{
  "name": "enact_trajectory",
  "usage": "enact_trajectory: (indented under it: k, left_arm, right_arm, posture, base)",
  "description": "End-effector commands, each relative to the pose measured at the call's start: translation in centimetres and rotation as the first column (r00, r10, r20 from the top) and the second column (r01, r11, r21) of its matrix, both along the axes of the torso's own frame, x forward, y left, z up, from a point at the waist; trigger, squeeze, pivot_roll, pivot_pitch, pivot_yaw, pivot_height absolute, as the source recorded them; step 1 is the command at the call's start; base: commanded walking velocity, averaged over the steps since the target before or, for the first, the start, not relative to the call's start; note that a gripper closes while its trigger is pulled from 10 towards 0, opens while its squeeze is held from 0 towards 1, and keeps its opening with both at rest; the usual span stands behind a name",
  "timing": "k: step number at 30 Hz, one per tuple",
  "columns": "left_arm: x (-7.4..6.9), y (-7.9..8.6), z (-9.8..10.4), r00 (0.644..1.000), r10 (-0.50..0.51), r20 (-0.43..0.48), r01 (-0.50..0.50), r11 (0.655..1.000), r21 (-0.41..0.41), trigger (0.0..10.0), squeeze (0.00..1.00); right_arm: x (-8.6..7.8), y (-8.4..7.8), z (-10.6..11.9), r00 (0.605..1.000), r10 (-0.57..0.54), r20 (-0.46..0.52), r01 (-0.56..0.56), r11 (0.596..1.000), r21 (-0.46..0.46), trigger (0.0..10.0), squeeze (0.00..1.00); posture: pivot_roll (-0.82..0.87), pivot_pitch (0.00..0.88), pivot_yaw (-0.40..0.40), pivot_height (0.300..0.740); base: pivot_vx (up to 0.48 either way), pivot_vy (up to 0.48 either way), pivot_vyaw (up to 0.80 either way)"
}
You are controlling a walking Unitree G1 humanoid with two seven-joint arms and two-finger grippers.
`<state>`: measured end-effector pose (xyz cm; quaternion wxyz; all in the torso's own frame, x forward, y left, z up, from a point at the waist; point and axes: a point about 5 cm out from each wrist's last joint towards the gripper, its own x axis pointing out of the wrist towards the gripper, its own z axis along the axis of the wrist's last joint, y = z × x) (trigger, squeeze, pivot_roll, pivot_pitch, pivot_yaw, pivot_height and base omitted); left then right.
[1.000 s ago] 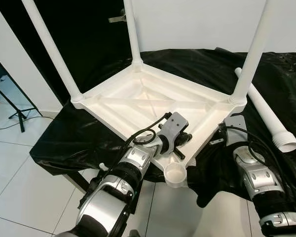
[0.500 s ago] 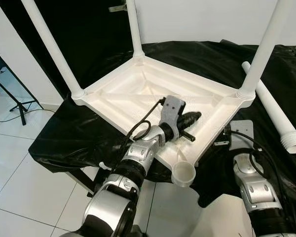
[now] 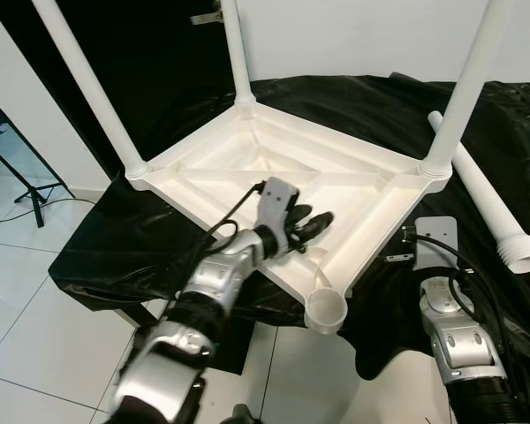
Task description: Building children table
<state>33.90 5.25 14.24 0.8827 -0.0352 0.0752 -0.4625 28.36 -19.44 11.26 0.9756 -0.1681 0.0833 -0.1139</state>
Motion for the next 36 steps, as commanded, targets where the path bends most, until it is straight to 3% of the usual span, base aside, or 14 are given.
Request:
enact_trajectory:
  k: [1, 2, 4, 5, 9, 10, 12, 13, 17, 21, 36]
  left_arm:
    - [-3.4, -0.7, 0.9, 0.757, -0.653, 0.031, 0.652, 0.750, -0.111, 10.0, 0.00]
    - [-3.6, -0.1, 1.0, 0.729, -0.684, 0.024, 0.683, 0.723, -0.107, 10.0, 0.09]
    - [-3.9, 0.6, 1.1, 0.697, -0.717, 0.014, 0.714, 0.693, -0.100, 10.0, 0.09]
    - [-4.0, 0.9, 1.1, 0.687, -0.727, 0.008, 0.724, 0.683, -0.096, 10.0, 1.00]
    - [-4.2, 1.3, 1.0, 0.678, -0.735, 0.006, 0.734, 0.677, -0.055, 10.0, 1.00]
    - [-4.4, 1.6, 0.5, 0.668, -0.744, -0.011, 0.744, 0.668, -0.004, 10.0, 0.82]
    - [-4.4, 1.6, 0.5, 0.668, -0.744, -0.011, 0.744, 0.668, -0.004, 10.0, 0.82]
    - [-4.6, 1.8, 0.0, 0.657, -0.753, -0.036, 0.754, 0.655, 0.046, 10.0, 0.02]
    - [-5.4, 2.3, -0.5, 0.602, -0.791, -0.107, 0.798, 0.593, 0.104, 10.0, 0.00]
    - [-5.9, 2.8, -1.1, 0.575, -0.802, -0.165, 0.818, 0.554, 0.158, 10.0, 0.00]
    - [-6.6, 3.2, -2.1, 0.523, -0.819, -0.238, 0.847, 0.469, 0.250, 10.0, 0.00]
  right_arm:
    - [-0.1, 0.5, -0.1, 1.000, 0.013, -0.012, -0.012, 1.000, 0.009, 10.0, 0.00]
    - [-0.1, 0.5, -0.1, 1.000, 0.013, -0.012, -0.013, 1.000, 0.010, 10.0, 0.00]
    - [-0.1, 0.5, -0.1, 1.000, 0.013, -0.013, -0.012, 1.000, 0.011, 10.0, 0.00]
    - [-0.1, 0.5, -0.1, 1.000, 0.013, -0.013, -0.012, 1.000, 0.011, 10.0, 0.00]
    - [-0.1, 0.6, -0.1, 1.000, 0.012, -0.014, -0.012, 1.000, 0.014, 10.0, 0.00]
    - [-0.1, 0.6, -0.1, 1.000, 0.011, -0.015, -0.010, 1.000, 0.017, 10.0, 0.00]
    - [-0.1, 0.6, -0.1, 1.000, 0.011, -0.015, -0.010, 1.000, 0.017, 10.0, 0.00]
    - [-0.1, 0.5, -0.2, 1.000, 0.009, -0.017, -0.009, 1.000, 0.020, 10.0, 0.00]
    - [-0.1, 0.6, -0.2, 1.000, 0.007, -0.020, -0.006, 1.000, 0.030, 10.0, 0.00]
    - [0.0, 0.6, -0.2, 1.000, 0.005, -0.020, -0.004, 0.999, 0.040, 10.0, 0.00]
    - [0.0, 0.6, -0.1, 1.000, 0.001, -0.023, 0.000, 0.998, 0.063, 10.0, 0.00]
  posture:
    - [0.04, 0.000, 0.096, 0.740]
    - [0.03, 0.000, 0.098, 0.740]
    - [0.03, 0.000, 0.098, 0.740]
    - [0.03, 0.000, 0.099, 0.740]
    - [0.03, 0.000, 0.102, 0.740]
    - [0.03, 0.000, 0.102, 0.740]
    - [0.03, 0.000, 0.102, 0.740]
    - [0.03, 0.000, 0.102, 0.740]
    - [0.03, 0.000, 0.102, 0.740]
    - [0.03, 0.000, 0.100, 0.740]
    - [0.03, 0.000, 0.099, 0.740]
  base:
    - [0.000, 0.000, 0.00]
    - [0.000, 0.000, 0.00]
    - [0.000, 0.000, 0.00]
    - [0.000, 0.000, 0.00]
    - [0.000, 0.000, 0.00]
    - [0.000, 0.000, 0.00]
    - [0.000, 0.000, 0.00]
    - [0.000, 0.000, 0.00]
    - [0.000, 0.000, 0.00]
    - [0.000, 0.000, 0.00]
    - [0.000, 0.000, 0.00]
